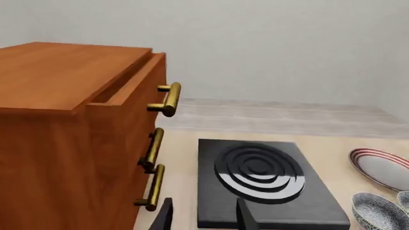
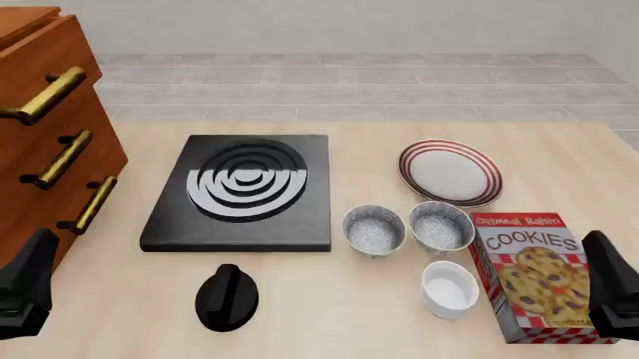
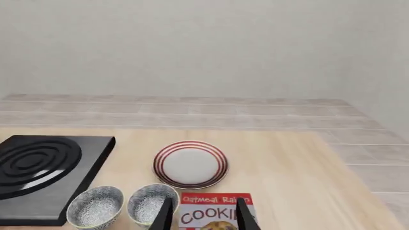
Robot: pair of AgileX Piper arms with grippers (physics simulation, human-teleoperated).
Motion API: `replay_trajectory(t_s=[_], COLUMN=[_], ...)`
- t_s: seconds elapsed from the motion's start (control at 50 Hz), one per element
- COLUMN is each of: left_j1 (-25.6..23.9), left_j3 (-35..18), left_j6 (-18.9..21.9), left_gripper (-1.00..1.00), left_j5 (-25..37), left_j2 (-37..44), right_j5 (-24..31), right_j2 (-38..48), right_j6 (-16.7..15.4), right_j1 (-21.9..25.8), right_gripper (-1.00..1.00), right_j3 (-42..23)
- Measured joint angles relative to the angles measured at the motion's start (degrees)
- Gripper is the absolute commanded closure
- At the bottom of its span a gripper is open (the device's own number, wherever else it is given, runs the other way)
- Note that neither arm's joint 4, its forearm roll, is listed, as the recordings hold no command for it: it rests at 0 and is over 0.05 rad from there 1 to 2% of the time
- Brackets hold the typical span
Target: Pick the akita bowl from table center and place it on the plate.
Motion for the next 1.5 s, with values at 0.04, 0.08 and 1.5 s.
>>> replay_trajectory(t_s=[0.04,0.08,1.5], left_j1=[0.3,0.5,-4.0], left_j3=[-0.1,-0.1,-0.5], left_j6=[0.5,1.0,5.9], left_gripper=[-1.00,-1.00,-1.00], left_j5=[0.0,0.0,2.2], left_j2=[0.0,0.0,-0.1], right_j5=[0.0,0.1,1.4], right_j2=[0.0,0.1,42.4], right_j6=[0.1,0.2,-16.6], right_j1=[0.2,0.4,26.3], right_gripper=[-1.00,-1.00,-1.00], right_j3=[-0.1,-0.1,-21.8])
